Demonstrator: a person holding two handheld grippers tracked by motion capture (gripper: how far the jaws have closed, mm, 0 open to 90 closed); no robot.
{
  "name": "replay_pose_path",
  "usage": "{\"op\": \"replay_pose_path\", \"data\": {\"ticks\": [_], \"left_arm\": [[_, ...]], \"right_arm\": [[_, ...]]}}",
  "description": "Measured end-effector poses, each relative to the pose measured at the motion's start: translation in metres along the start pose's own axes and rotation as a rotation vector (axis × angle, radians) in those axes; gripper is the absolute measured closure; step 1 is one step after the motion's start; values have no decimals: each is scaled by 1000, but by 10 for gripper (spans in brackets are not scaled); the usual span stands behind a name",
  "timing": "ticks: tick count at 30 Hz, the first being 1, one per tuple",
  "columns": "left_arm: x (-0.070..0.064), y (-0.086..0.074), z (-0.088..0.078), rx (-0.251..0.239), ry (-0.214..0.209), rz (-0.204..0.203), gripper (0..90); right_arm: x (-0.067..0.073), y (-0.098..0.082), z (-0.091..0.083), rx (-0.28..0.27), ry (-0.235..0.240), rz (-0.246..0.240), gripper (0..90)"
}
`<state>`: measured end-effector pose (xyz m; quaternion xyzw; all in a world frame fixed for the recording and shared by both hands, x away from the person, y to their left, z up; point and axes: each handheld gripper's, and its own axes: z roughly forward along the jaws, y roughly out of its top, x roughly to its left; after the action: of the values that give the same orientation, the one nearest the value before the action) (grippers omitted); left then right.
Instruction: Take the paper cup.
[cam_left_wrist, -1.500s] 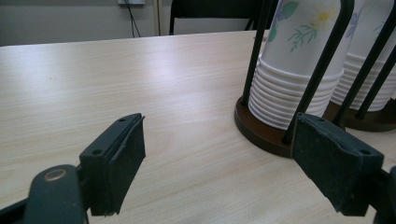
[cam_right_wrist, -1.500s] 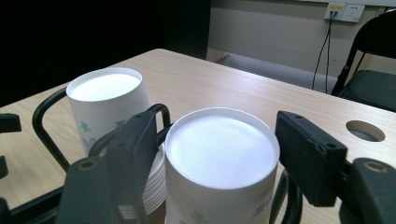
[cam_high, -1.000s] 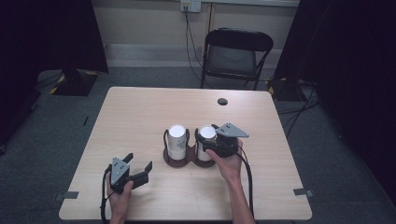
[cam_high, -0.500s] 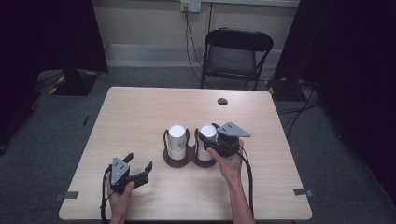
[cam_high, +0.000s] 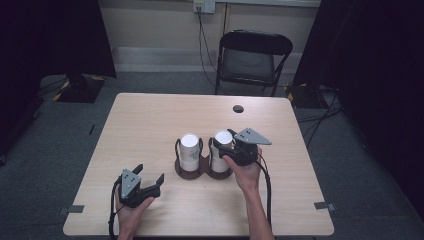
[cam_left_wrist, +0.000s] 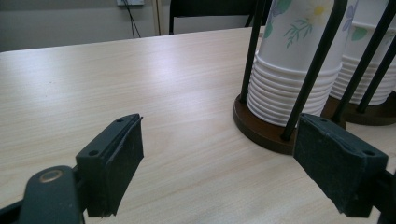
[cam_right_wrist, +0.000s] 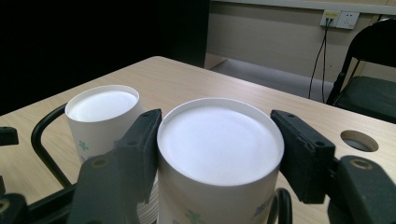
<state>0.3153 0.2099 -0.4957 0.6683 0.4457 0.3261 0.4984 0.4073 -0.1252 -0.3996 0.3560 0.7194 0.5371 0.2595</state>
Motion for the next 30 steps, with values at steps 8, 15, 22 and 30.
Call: {"op": "replay_pose_path", "data": {"ticks": [8, 15, 22, 30], "left_arm": [[2, 0, 0, 0, -9, -24, 169], [4, 0, 0, 4, -16, -44, 164], [3, 0, 1, 7, -28, -42, 186], [4, 0, 1, 6, -44, -57, 197]], "right_arm": [[-1, 4, -2, -9, -2, 11, 367], [-1, 10, -5, -19, 6, 7, 367], [-2, 14, -8, -30, 5, 15, 368], [-3, 19, -12, -42, 1, 18, 371]]}}
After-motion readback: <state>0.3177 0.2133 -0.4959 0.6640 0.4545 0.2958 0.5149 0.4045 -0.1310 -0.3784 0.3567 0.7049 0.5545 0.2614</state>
